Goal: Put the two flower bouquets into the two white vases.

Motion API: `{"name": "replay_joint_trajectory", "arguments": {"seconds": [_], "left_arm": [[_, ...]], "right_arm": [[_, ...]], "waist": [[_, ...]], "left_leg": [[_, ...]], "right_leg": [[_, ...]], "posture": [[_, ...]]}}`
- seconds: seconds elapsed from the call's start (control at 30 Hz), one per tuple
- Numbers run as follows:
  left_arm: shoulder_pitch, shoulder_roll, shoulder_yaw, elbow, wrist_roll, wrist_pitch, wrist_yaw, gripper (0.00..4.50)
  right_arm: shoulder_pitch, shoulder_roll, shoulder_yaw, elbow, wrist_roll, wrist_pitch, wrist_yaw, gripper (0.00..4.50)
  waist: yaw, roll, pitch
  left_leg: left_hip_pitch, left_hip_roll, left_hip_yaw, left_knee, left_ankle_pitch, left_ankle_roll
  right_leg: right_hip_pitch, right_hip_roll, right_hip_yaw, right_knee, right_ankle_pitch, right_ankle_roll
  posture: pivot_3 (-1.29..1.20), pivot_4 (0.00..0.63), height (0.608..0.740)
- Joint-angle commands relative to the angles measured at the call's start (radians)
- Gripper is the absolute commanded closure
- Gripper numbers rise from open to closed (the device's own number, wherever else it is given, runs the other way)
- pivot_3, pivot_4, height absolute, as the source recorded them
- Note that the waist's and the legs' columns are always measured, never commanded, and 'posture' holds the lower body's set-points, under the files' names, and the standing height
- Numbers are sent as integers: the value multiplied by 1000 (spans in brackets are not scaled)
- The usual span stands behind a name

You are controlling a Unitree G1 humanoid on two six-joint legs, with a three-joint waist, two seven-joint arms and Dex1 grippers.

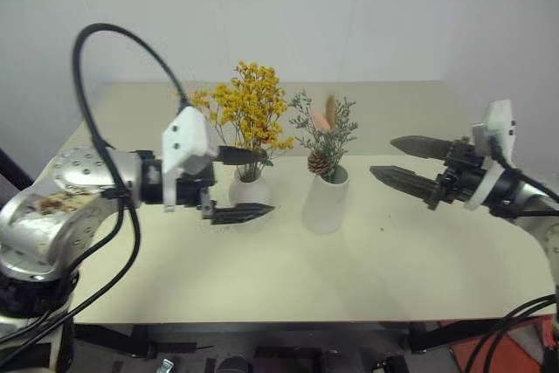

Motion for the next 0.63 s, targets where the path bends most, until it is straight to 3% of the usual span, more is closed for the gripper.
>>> {"name": "replay_joint_trajectory", "arguments": {"seconds": [0.03, 0.23, 0.63], "left_arm": [[33, 41, 95, -23, -39, -17, -3, 0], [154, 99, 215, -47, -81, -25, -21, 0], [389, 75, 339, 21, -56, -190, -94, 0]], "right_arm": [[-4, -32, -34, 13, 24, -12, 49, 41], [4, -60, -44, 40, 25, -9, 101, 41], [68, -156, -112, 46, 68, 24, 179, 41]], "waist": [[1, 0, 0], [0, 0, 0], [2, 0, 0]], "left_leg": [[0, 0, 0, 0, 0, 0], [0, 1, 1, 0, 0, 0], [1, 2, 3, 0, 0, 0]], "right_leg": [[0, 0, 0, 0, 0, 0], [0, 0, 0, 0, 0, 0], [0, 0, 0, 0, 0, 0]], "posture": [[0, 150, 740], [0, 150, 740], [0, 150, 740]]}}
